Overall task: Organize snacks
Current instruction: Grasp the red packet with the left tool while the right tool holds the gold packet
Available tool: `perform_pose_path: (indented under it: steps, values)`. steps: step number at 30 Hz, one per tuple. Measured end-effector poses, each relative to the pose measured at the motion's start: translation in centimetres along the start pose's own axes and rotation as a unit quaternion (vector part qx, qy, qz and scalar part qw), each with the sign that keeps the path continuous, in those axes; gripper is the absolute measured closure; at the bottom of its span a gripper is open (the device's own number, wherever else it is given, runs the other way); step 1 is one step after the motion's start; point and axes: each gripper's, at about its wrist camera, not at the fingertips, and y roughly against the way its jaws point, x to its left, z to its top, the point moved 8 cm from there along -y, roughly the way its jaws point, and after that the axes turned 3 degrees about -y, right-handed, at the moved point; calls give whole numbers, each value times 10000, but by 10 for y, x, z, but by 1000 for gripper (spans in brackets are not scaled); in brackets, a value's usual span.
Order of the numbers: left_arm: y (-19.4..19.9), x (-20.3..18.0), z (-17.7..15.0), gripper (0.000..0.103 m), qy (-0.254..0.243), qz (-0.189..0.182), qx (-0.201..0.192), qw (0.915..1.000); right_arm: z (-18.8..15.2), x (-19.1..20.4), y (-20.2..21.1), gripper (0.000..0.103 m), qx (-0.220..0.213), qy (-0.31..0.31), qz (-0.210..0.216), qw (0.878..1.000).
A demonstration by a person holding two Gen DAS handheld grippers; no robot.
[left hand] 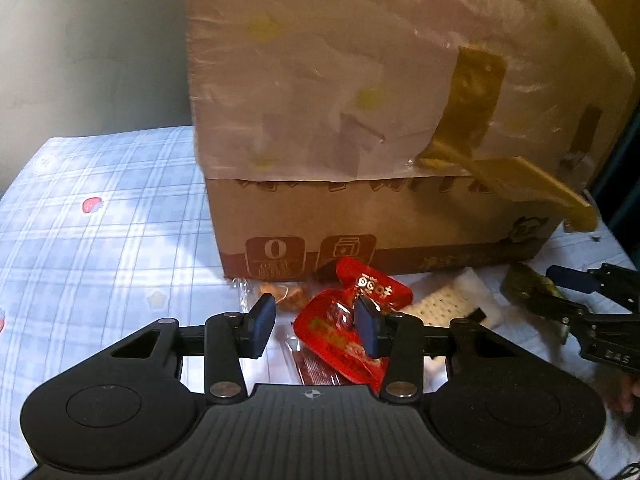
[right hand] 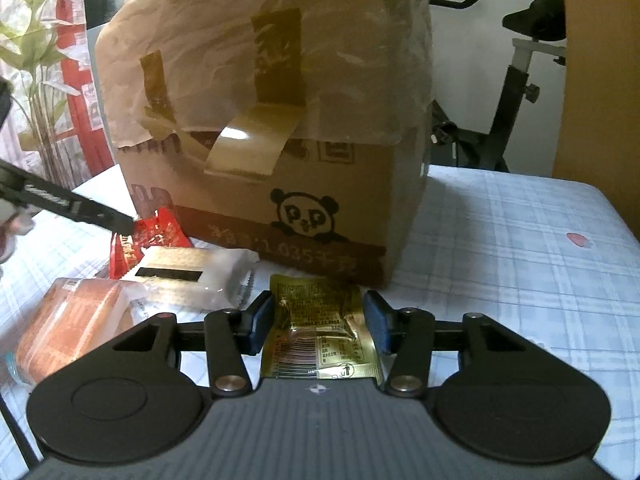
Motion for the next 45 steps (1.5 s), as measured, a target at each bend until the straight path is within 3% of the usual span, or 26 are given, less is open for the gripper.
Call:
perform_pose_path:
  steps: [5,9,15,20,25,34,39,45]
  values:
    - [-12,-9,3,56,-90,-161,38,9998,-1,1,-5,52,97,43,17,9999]
    - [-19,-18,7,56,-378,-81,-59,9992,-1,0,-4,52,82,-20,50,10000]
    - [-20,-36,-4,46,-894,164,-145,9958,-1,-1,-5,52,110,-97,98,9998]
    - [-17,-30,-24,44,-558,18,5,9984,-1,-3,-5,52,97,-143,133,9998]
    - [-13,-29,-32,41,-568,151,23,9983,-1,-4,-4,52,74,-164,162,9997]
    - [-18,-48,-13,42,-768,-29,56,9970,-1,-6,-3,52,62,-226,212,9995]
    - [-26,-52,-9,42,-533,-194,54,9984,0,-7,-2,52,30,-248,217,9995]
    - [-38,-70,1,40,-627,-290,18,9976,-1,-7,-4,52,75,-272,284,9992]
